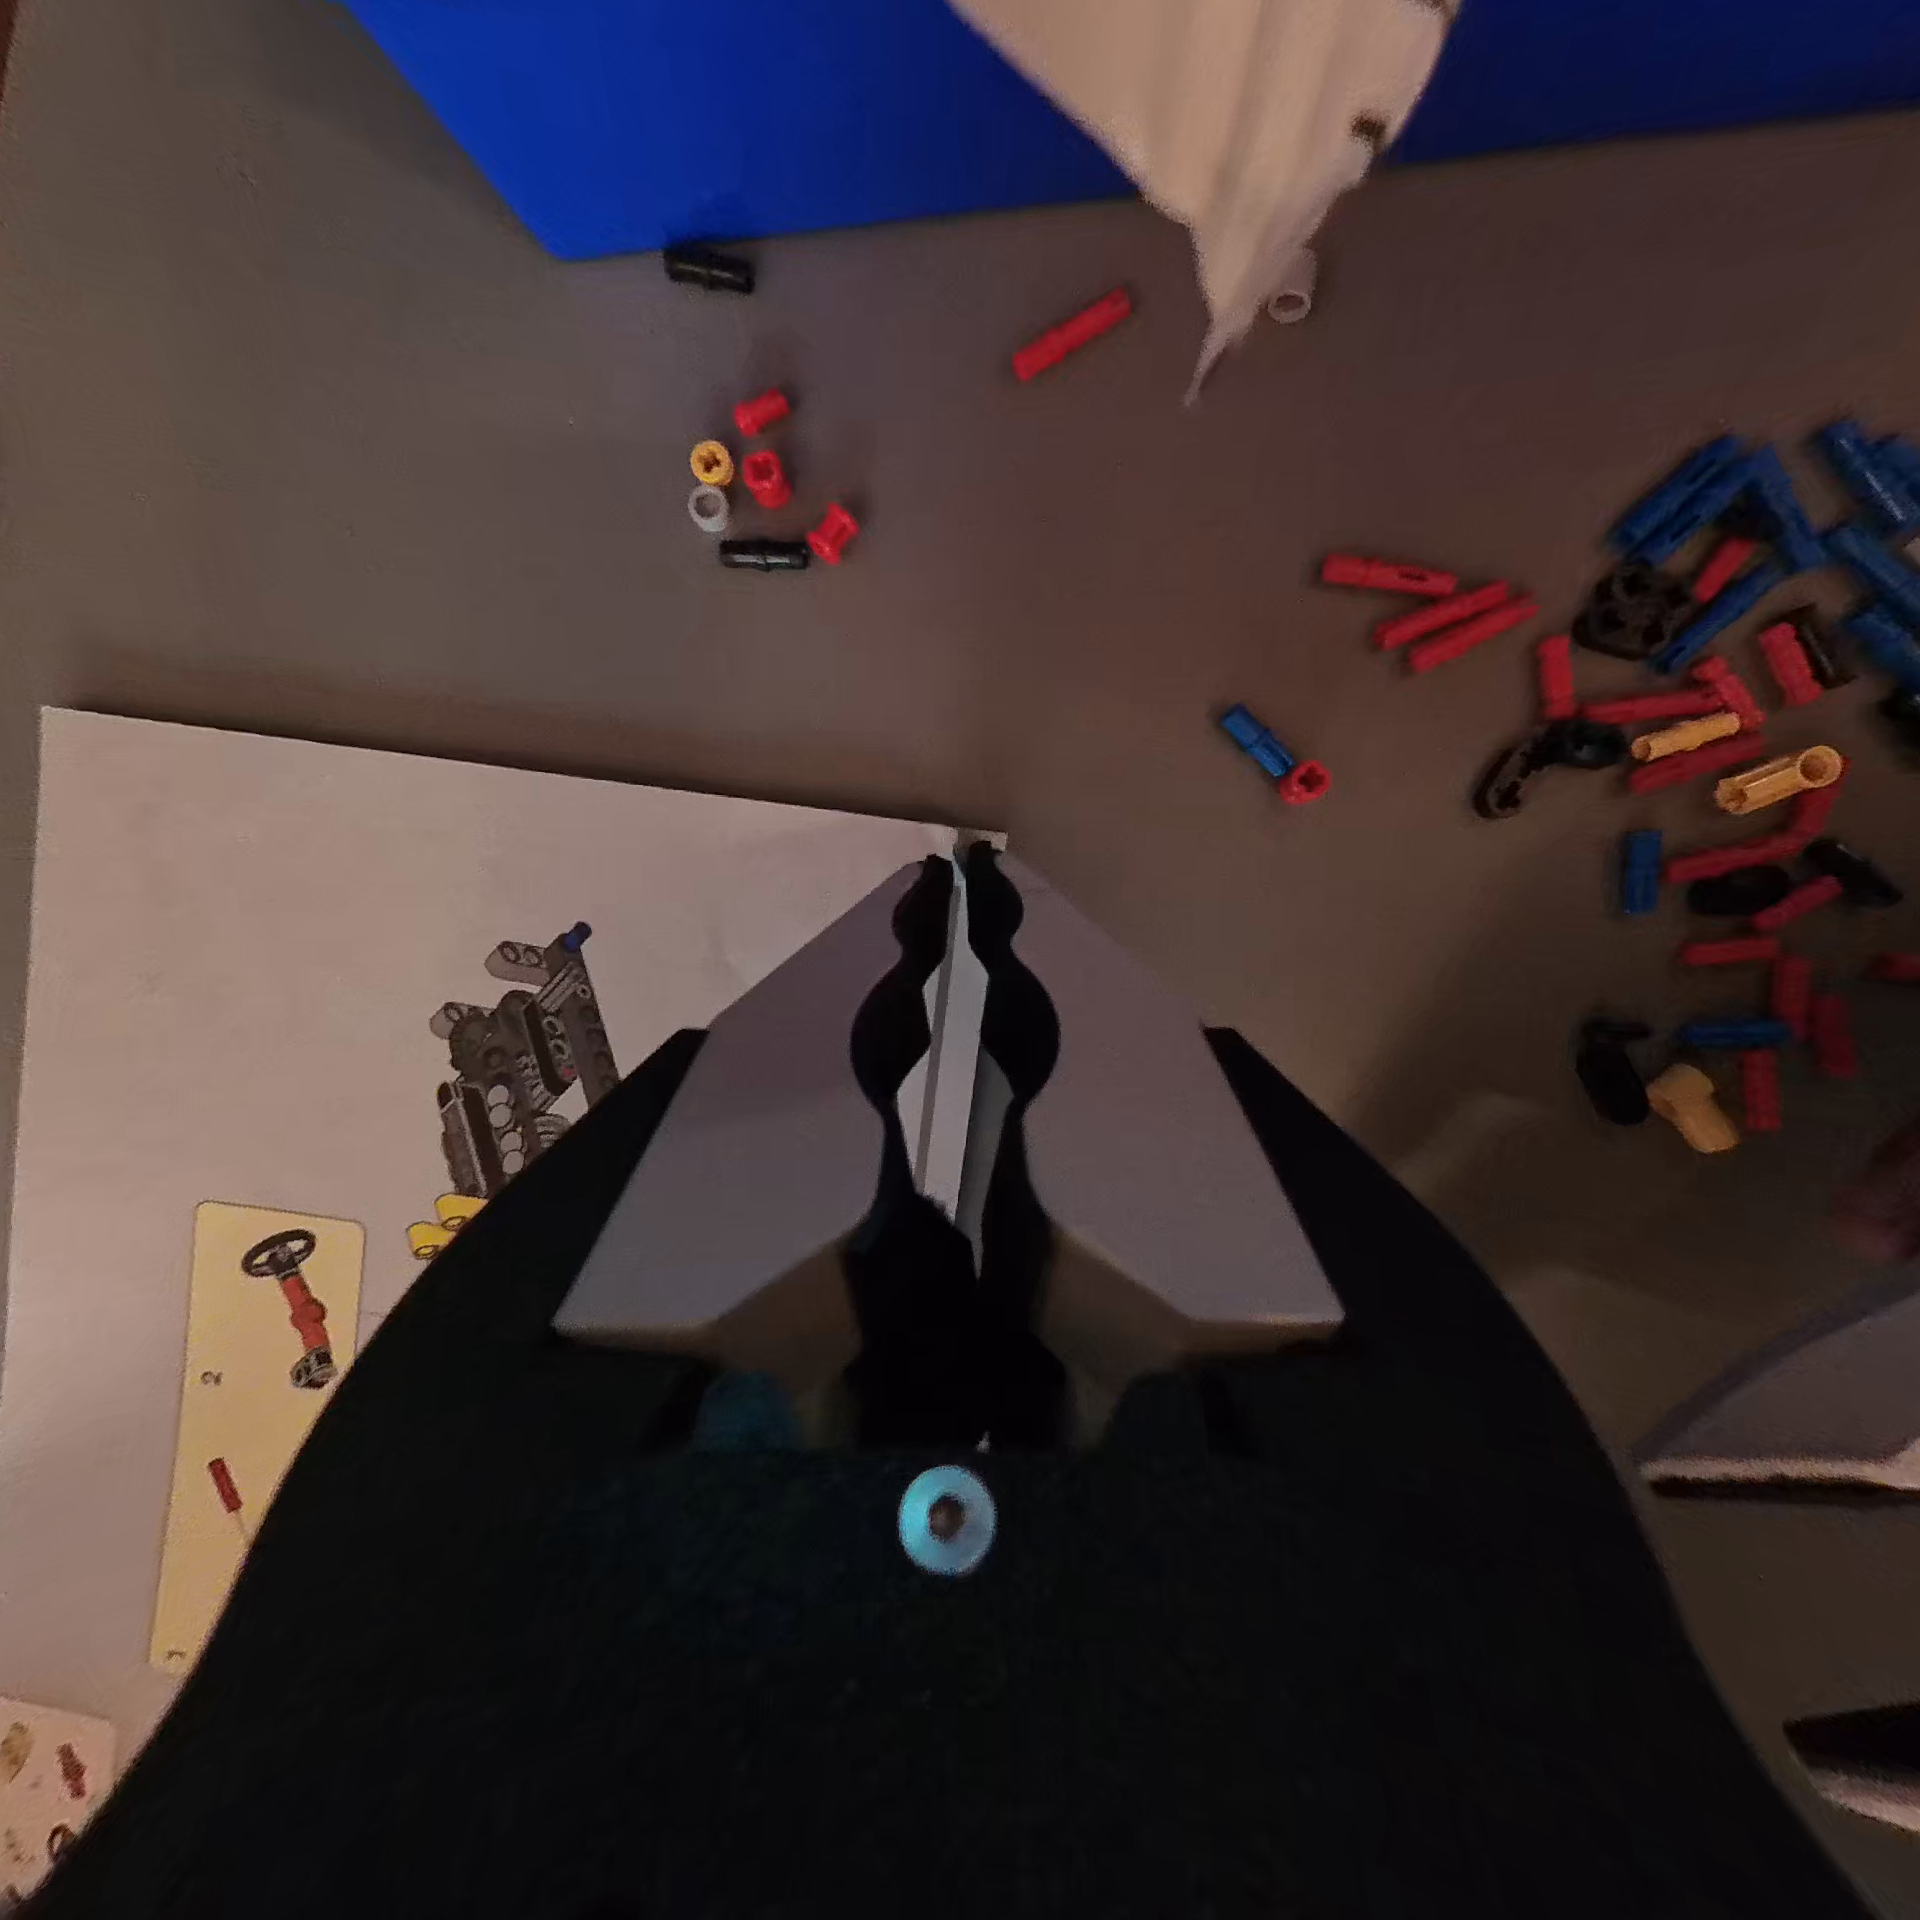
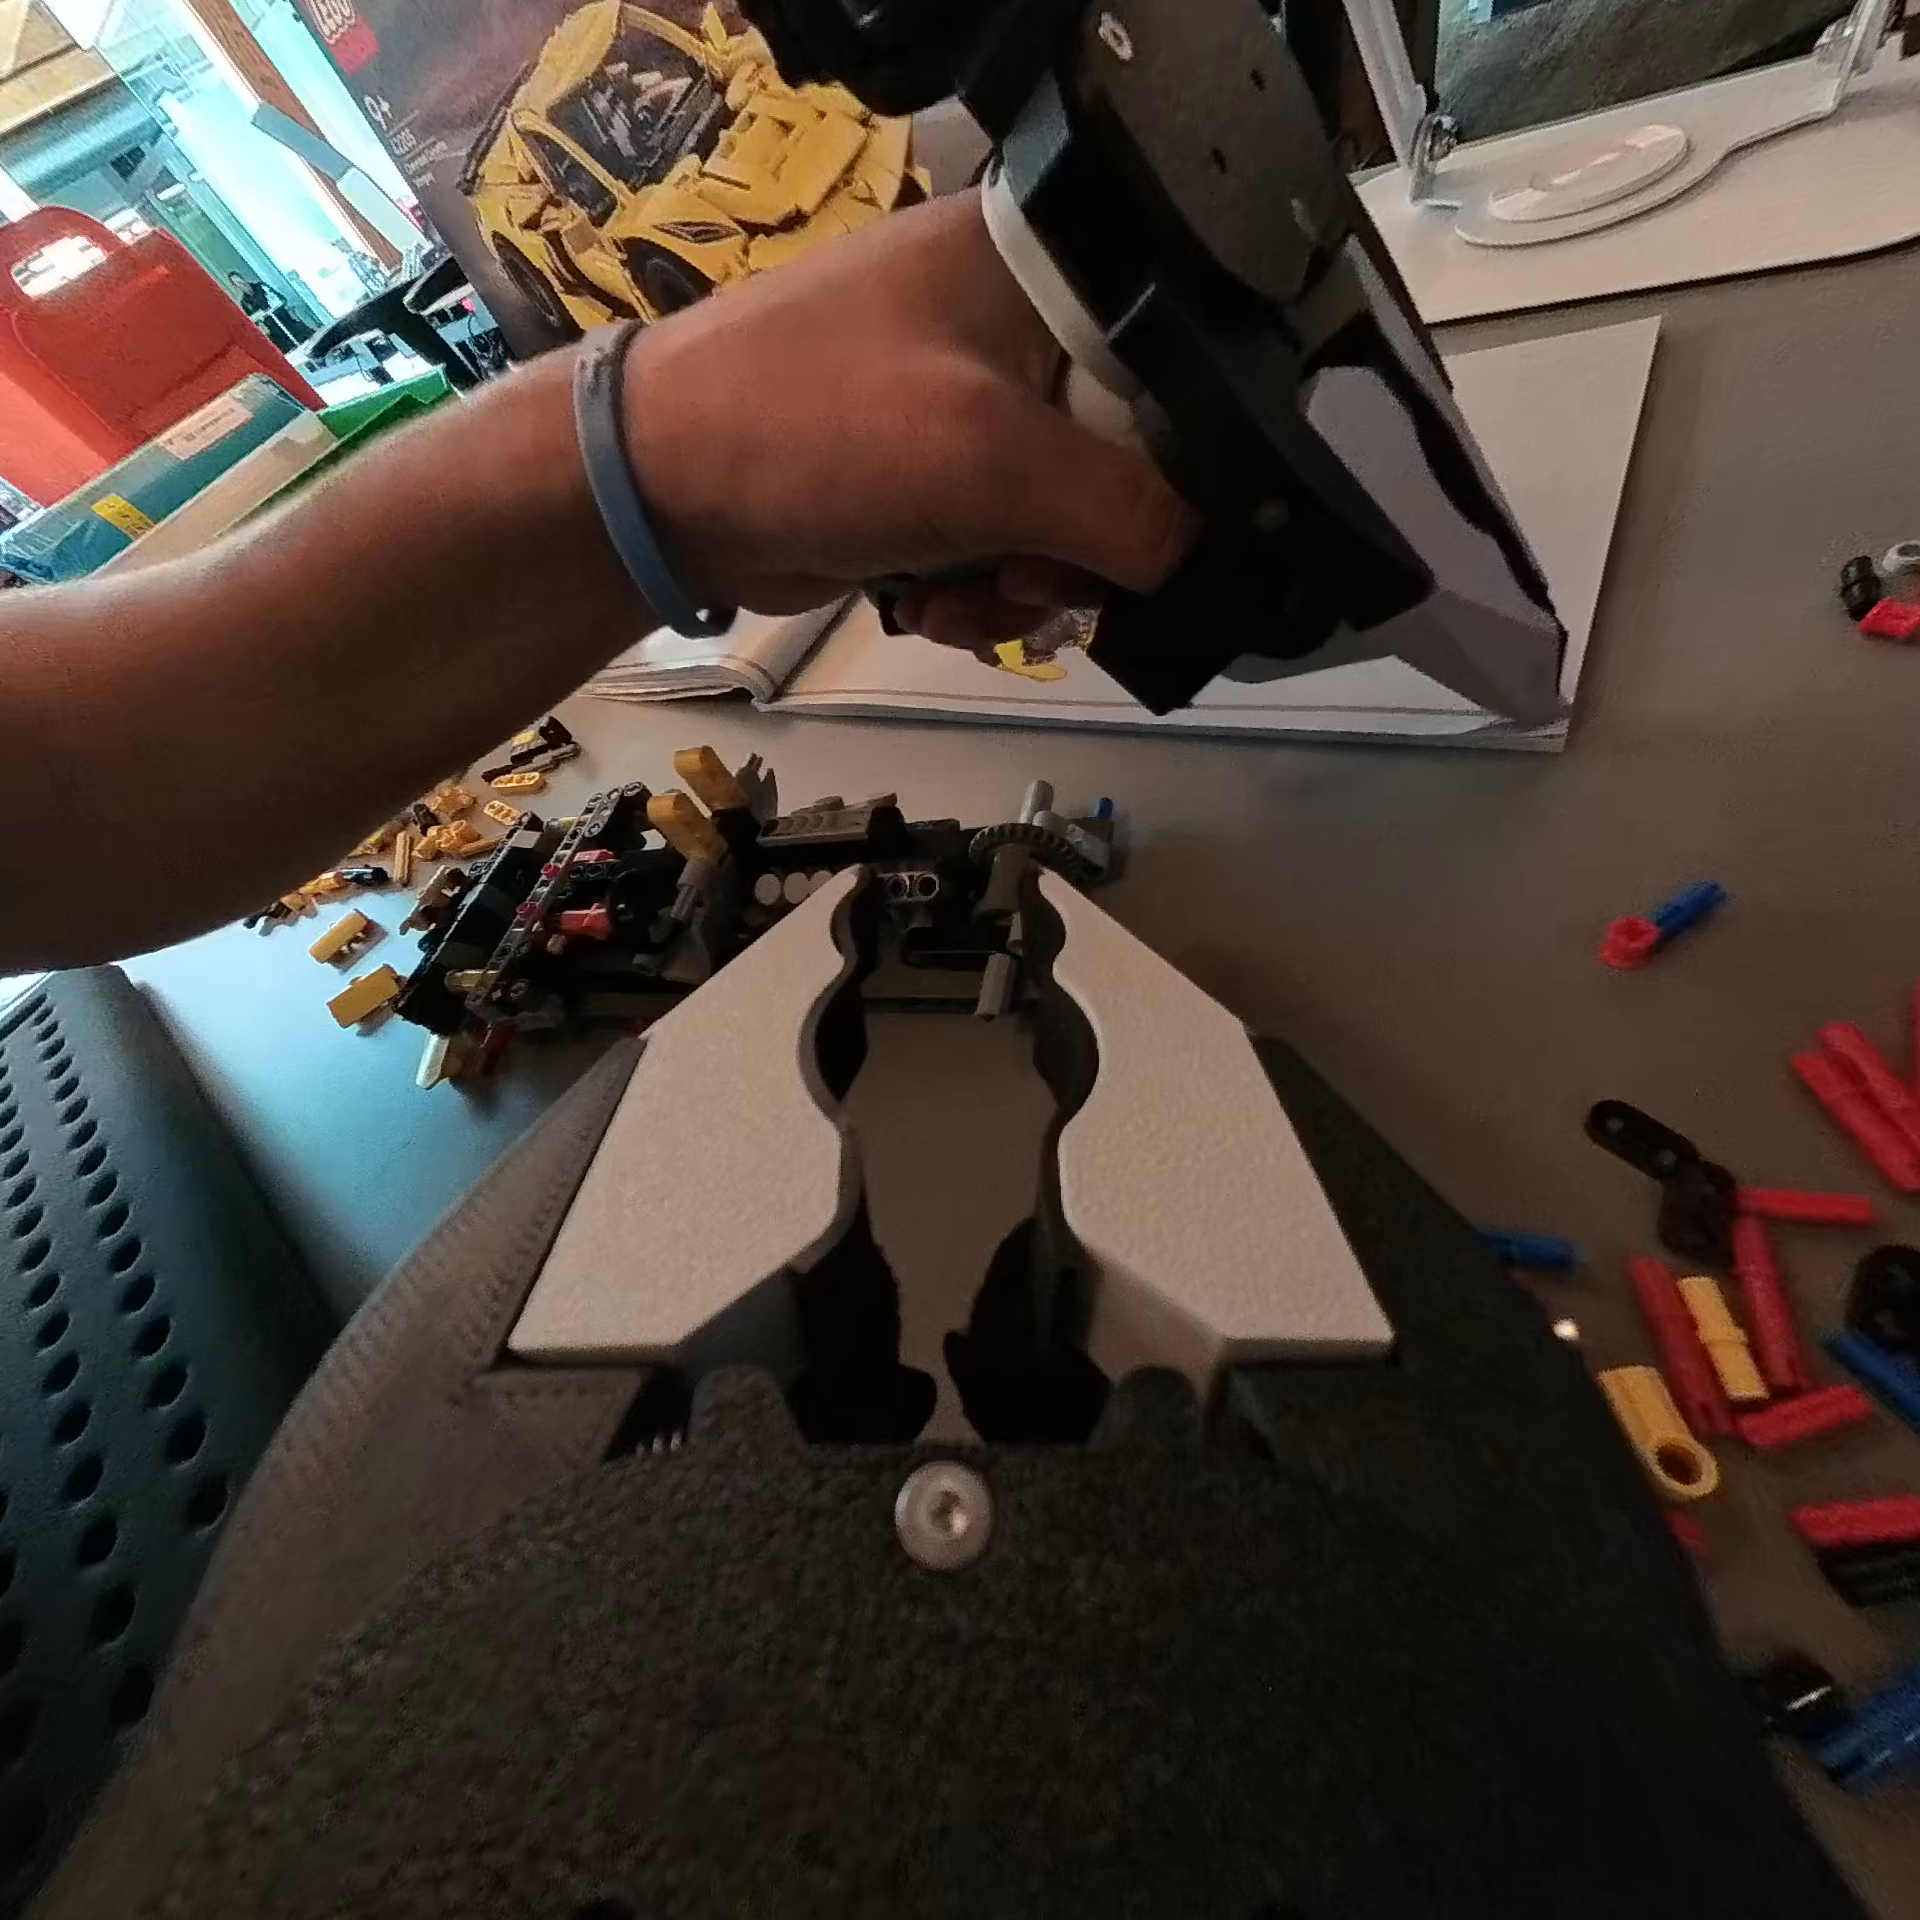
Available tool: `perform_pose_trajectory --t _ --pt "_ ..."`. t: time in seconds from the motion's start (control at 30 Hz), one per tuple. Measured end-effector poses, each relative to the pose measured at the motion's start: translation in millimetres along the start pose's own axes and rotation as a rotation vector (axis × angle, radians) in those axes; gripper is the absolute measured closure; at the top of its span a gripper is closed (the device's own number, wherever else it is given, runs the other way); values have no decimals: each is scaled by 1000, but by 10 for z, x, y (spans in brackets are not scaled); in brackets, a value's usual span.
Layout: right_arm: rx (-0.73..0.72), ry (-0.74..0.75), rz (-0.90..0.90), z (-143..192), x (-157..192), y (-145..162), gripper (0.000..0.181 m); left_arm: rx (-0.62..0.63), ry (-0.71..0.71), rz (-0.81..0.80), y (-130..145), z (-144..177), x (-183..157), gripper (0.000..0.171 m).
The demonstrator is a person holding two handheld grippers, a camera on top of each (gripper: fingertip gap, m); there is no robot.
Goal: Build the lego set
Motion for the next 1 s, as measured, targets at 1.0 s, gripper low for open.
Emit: perform_pose_trajectory --t 1.0 --pt "32 74 143 -70 55 -54 159 -447 -324 678 2762 2500 819 171"
Point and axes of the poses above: each gripper's, where its closed fingertips meet, z back along the fingers, y out of its underside, x = y × z across the jaws, the point moved 8 cm from there along z, back along the fingers, and after that the axes turned 11 degrees about z, right-handed, at the moved point
